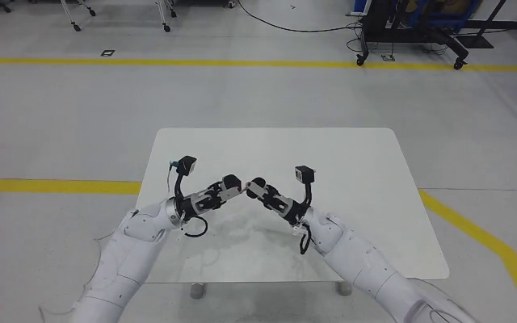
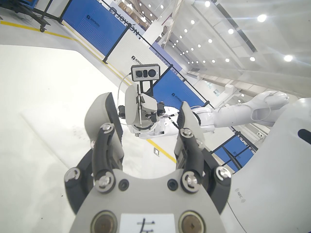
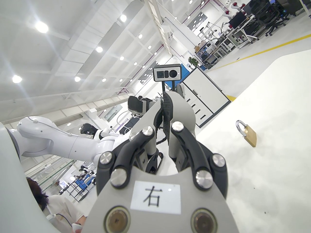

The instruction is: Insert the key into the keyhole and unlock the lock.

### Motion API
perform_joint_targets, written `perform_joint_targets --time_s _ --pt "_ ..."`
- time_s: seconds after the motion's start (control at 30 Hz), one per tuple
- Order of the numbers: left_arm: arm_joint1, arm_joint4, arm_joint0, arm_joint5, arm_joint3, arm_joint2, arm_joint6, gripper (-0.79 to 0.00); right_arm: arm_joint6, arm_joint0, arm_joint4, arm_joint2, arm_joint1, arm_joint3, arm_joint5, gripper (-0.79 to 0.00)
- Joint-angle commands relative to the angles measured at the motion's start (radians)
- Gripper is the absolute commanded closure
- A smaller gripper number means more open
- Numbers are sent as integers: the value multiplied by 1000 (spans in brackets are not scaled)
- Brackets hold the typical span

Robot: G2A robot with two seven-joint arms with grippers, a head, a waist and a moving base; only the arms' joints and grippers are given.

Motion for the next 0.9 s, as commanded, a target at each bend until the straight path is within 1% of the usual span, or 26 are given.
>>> perform_joint_targets --time_s 0.0,0.13,0.2,0.33,0.4,0.47,0.87 --pt "1 12 -2 0 5 3 4 -342 8 5 5 0 -5 10 0 0" --pt "3 27 -4 3 8 9 17 -271 18 8 6 7 -14 19 0 0" --pt "3 33 -3 2 6 12 22 -209 19 5 2 15 -16 21 0 0" --pt "7 50 1 10 -6 20 15 -172 16 -1 -16 29 -19 21 0 0" --pt "9 61 6 15 -15 20 19 -108 16 -4 -24 34 -21 20 0 0" --pt "11 74 11 21 -24 18 25 0 15 -8 -31 39 -22 16 0 0" --pt "27 109 46 44 -71 -13 72 0 29 -19 -78 56 -28 13 0 0"
